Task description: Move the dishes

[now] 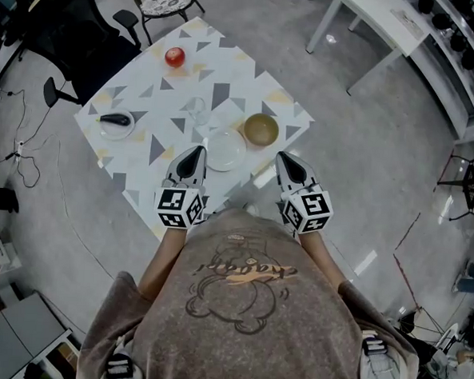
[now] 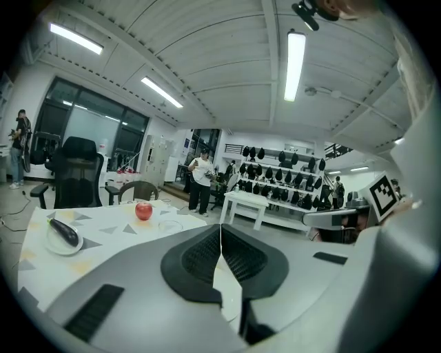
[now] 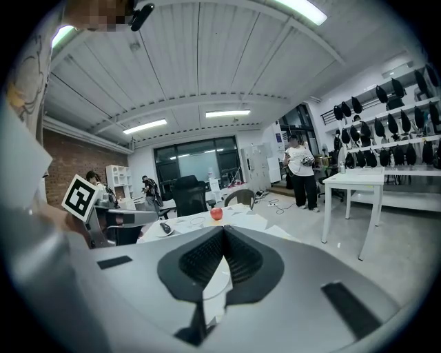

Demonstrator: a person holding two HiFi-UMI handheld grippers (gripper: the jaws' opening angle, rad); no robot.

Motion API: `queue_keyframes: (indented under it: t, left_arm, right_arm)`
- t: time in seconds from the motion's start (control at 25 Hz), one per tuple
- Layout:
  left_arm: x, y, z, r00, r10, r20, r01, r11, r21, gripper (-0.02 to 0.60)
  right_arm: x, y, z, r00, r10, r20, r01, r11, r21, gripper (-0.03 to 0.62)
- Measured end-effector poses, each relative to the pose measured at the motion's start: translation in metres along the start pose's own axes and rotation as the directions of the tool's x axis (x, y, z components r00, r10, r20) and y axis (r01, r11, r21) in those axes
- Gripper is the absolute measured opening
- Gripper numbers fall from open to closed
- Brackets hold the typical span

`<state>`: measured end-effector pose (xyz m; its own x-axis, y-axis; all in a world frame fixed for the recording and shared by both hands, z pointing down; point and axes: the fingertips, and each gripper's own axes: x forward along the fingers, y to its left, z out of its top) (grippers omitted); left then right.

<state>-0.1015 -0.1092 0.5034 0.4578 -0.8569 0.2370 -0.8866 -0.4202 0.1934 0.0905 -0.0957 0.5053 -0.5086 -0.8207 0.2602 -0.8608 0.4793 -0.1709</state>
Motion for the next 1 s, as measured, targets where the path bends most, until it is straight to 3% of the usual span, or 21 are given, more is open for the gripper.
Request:
queue_keyframes:
  t: [1.0]
  left_arm:
    - [0.014,0.007,-0.001,1.000,0.023,-0.016,-0.024,0.999,-0.035,0.021]
  right_arm:
    - [0.002,-0.023,0.000,0.999,-0.031,-0.007,0.032,0.999,0.020,0.003]
